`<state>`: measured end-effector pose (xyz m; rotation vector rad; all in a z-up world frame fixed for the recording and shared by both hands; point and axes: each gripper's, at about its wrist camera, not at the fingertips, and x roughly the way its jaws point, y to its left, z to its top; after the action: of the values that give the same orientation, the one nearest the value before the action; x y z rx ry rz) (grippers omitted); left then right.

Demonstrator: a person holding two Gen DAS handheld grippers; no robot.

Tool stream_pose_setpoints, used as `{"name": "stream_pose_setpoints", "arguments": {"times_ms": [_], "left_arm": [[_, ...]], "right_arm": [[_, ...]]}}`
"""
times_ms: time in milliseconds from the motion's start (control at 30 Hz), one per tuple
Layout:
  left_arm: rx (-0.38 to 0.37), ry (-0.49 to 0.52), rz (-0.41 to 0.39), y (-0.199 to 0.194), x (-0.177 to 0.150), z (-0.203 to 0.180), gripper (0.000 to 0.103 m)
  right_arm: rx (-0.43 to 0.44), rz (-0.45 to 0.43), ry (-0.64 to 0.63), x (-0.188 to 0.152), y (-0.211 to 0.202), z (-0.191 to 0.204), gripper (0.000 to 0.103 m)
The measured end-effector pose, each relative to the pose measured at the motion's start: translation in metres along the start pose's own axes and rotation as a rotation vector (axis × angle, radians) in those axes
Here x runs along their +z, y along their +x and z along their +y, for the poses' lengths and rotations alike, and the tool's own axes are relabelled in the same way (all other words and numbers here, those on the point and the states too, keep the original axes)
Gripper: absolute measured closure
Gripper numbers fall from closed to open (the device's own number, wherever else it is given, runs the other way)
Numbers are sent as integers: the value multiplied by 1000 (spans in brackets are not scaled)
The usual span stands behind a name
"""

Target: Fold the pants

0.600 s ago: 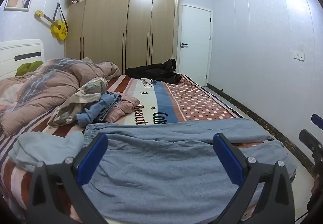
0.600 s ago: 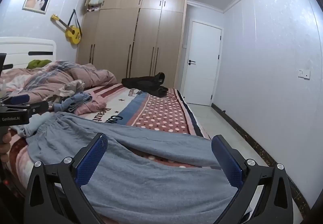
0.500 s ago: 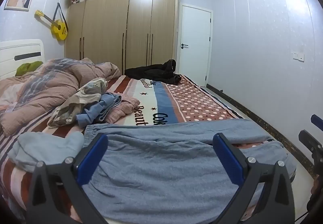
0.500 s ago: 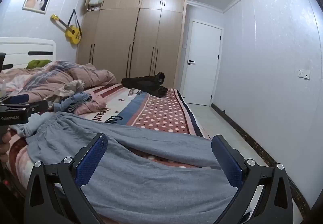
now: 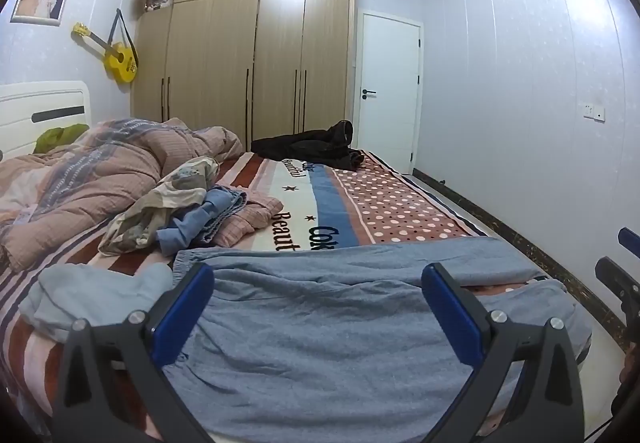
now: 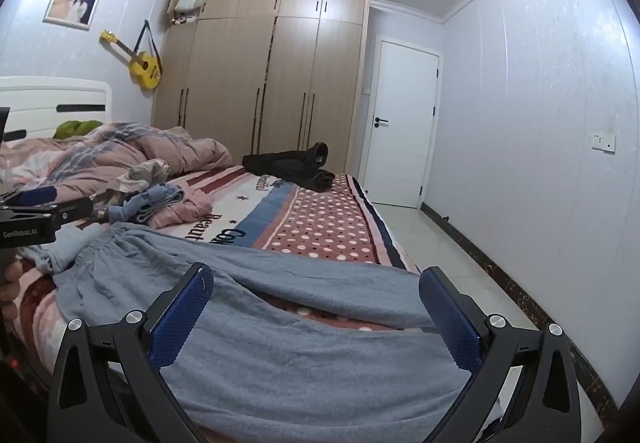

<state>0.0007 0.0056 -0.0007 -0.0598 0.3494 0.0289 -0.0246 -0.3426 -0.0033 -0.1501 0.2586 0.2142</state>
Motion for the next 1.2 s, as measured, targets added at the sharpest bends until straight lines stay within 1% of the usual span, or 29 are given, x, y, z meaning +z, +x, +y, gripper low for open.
{"name": "stream_pose_setpoints", "arguments": {"times_ms": [200, 533, 667, 1200], "left_arm": [[7, 8, -5, -1, 0, 1, 1], [20, 11, -5, 0, -2, 0, 1], [12, -1, 0, 1, -2, 2, 1], [26, 1, -4, 0, -3, 4, 1]], "right_arm": [[-2, 4, 2, -1, 0, 5, 0], [1, 16, 15, -9, 2, -2, 0], [-1, 16, 14, -8, 2, -1, 0], [-8, 24, 23, -11, 1, -1, 0]]}}
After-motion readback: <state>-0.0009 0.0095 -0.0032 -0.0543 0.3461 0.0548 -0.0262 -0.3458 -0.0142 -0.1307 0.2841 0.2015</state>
